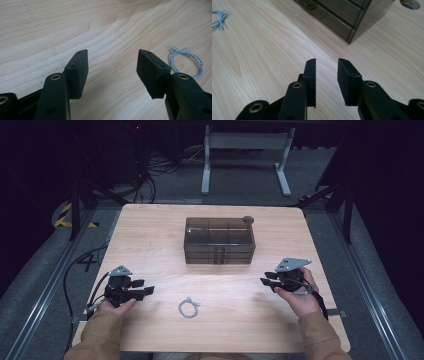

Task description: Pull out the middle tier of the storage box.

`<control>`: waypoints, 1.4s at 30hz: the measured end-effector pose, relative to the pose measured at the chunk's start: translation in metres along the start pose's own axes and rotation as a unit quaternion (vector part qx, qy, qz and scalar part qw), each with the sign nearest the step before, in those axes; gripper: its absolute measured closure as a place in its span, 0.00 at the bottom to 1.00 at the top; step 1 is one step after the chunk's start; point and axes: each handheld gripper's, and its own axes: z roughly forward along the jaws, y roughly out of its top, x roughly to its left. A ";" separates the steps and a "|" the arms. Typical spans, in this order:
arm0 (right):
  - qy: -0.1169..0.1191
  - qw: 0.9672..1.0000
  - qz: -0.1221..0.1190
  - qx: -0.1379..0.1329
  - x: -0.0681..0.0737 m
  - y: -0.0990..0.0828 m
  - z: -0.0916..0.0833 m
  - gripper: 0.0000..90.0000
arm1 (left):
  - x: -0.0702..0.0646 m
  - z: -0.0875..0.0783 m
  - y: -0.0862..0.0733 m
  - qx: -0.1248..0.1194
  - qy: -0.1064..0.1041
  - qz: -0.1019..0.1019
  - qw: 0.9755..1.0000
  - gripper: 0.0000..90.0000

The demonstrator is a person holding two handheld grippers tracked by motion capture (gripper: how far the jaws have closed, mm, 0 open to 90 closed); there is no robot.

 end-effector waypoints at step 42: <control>0.041 0.998 -0.046 -0.025 0.045 0.057 0.033 0.72 | 0.001 0.001 0.000 0.001 -0.002 -0.003 1.000 0.48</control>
